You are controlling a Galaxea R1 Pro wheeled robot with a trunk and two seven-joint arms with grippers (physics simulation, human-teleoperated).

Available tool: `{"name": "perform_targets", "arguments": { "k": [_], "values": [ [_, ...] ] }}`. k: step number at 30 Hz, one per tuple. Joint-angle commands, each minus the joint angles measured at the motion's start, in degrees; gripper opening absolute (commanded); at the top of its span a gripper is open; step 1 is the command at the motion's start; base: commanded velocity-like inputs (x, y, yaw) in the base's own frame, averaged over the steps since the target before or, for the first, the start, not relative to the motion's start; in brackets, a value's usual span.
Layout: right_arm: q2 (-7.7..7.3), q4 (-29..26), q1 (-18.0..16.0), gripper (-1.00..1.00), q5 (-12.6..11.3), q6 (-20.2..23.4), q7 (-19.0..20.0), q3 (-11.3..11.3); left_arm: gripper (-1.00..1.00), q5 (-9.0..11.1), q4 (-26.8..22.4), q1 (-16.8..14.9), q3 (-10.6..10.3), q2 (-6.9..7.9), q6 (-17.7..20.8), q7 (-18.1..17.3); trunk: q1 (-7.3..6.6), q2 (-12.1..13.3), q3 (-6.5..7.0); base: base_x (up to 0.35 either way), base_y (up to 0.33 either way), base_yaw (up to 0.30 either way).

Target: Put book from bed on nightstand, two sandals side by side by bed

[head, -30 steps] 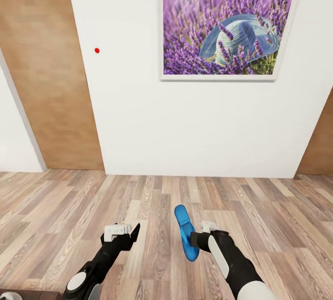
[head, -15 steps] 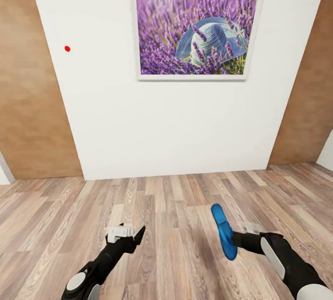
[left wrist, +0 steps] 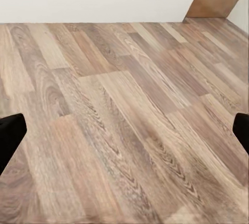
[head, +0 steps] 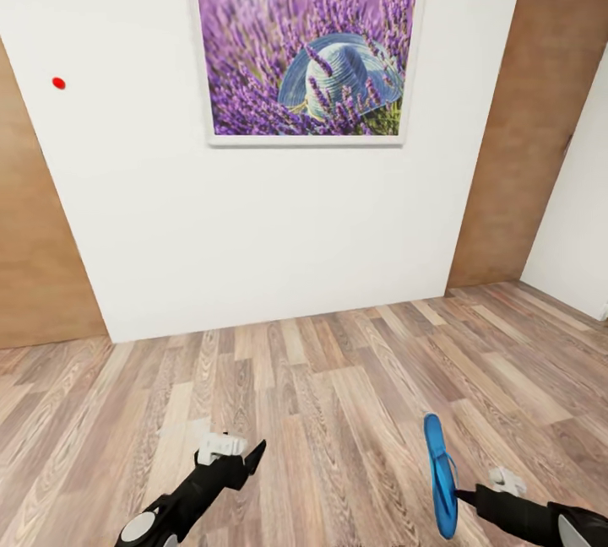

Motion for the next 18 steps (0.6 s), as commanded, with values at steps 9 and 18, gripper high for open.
{"name": "perform_targets", "arguments": {
  "k": [9, 18],
  "values": [
    [-0.03, 7.3, -0.1, -1.0, -0.7, -7.4, 0.7, 0.2, 1.0, 1.0, 8.9, 0.0, 5.7, 4.74, 0.5, -19.0, -0.01, 0.0, -0.33, 0.0, 0.0, -0.262],
    [0.11, 8.9, -0.1, -1.0, -0.7, -9.8, 0.6, 0.2, 1.0, 1.0, 16.4, 0.0, 20.8, 5.56, 0.2, -29.0, -0.01, 0.0, -0.57, 0.0, 0.0, -0.219]
  ]
}}
